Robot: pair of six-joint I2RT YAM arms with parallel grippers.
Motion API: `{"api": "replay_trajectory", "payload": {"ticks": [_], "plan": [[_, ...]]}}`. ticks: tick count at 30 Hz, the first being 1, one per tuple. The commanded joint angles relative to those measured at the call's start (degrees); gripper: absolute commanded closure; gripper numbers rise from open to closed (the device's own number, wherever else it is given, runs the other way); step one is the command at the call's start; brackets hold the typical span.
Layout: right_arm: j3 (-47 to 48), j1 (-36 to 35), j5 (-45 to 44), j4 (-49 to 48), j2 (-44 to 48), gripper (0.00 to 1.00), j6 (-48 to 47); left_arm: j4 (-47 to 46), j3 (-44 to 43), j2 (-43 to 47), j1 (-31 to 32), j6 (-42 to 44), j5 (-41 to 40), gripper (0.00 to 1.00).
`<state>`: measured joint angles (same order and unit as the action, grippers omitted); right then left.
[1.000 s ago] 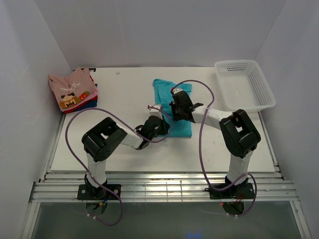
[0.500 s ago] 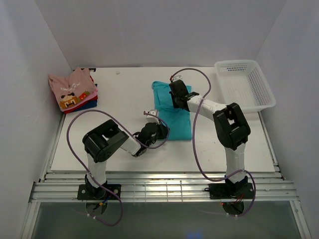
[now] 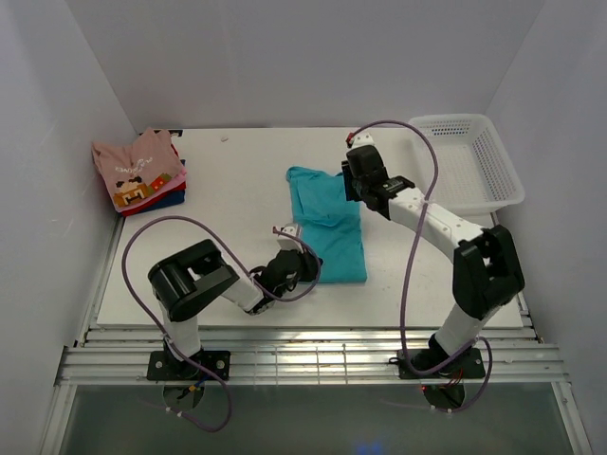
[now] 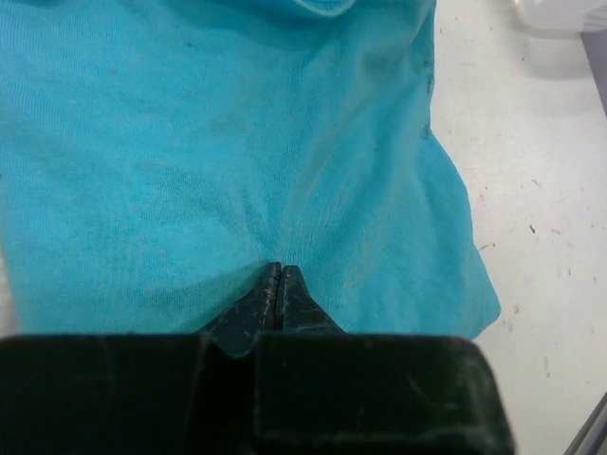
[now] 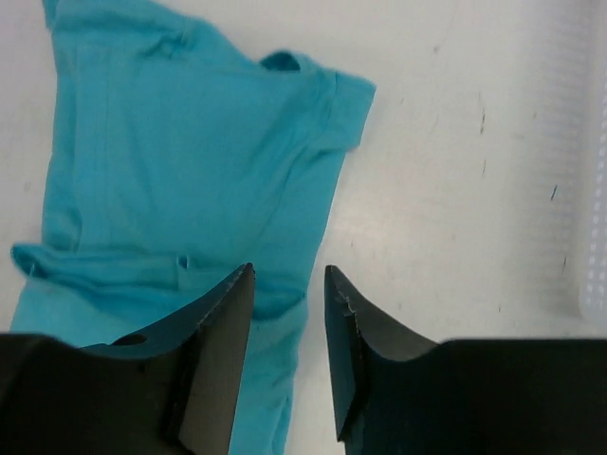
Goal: Fold and stack the t-shirts
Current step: Fold the folded rectangular tshirt in 1/3 of the way, then grab one side of the 2/3 rectangular tshirt with both arms
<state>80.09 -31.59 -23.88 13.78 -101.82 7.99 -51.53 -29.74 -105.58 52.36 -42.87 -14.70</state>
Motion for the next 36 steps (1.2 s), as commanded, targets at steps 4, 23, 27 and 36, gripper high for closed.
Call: {"api": "replay_trajectory", "payload": {"ticks": [4, 23, 27, 36], "plan": [[-19.3, -3.4, 6.4, 1.4, 15.7, 0.43, 8.7, 12.8, 1.0, 8.4, 6.3, 7.3, -9.0, 1.00], [-41.2, -15.2, 3.0, 0.5, 27.2, 0.34, 23.7, 41.4, 8.3, 29.8, 9.1, 0.1, -19.0, 0.47], [-43.2, -16.2, 0.6, 1.4, 28.2, 0.34, 25.4, 41.3, 11.0, 30.3, 9.3, -3.1, -15.5, 0.47], [-47.2, -16.5, -1.3, -0.8, 26.7, 0.35, 27.0, 37.6, 13.1, 32.5, 9.3, -3.4, -14.1, 0.46]]}}
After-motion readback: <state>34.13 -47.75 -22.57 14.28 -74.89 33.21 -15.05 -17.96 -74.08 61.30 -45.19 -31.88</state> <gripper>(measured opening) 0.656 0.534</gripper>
